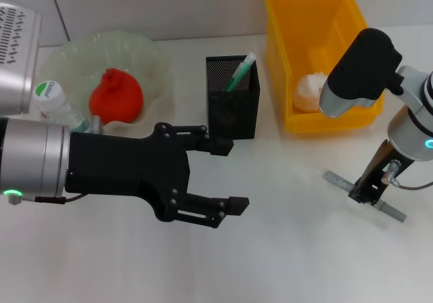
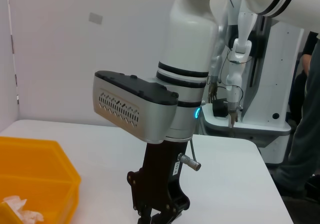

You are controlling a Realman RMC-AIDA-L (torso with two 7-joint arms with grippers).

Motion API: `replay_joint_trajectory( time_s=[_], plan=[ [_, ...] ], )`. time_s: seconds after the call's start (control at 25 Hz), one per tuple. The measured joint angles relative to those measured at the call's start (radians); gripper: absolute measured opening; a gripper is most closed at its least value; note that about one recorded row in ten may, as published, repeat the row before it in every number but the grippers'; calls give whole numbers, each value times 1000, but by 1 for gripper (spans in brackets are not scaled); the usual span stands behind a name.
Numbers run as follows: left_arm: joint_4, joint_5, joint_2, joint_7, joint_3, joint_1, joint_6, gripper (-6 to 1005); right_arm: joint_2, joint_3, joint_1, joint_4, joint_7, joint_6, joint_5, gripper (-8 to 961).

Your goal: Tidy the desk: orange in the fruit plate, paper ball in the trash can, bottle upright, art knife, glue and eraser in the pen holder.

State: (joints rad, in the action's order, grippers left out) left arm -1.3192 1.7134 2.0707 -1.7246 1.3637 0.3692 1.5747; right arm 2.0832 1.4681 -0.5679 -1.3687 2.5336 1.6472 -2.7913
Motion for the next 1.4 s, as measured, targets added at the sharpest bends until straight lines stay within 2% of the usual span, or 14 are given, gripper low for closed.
replay_joint_trajectory(
  time_s=[0.68,1.4],
  plan=[
    [1,0,2,0,0,7,-4,846,1,-6,98,-215,-4,-99,-1,133],
    [33,-23,2,5,-2,13,-30,846,3,-6,127,-333,-12,-279,8,132]
  ],
)
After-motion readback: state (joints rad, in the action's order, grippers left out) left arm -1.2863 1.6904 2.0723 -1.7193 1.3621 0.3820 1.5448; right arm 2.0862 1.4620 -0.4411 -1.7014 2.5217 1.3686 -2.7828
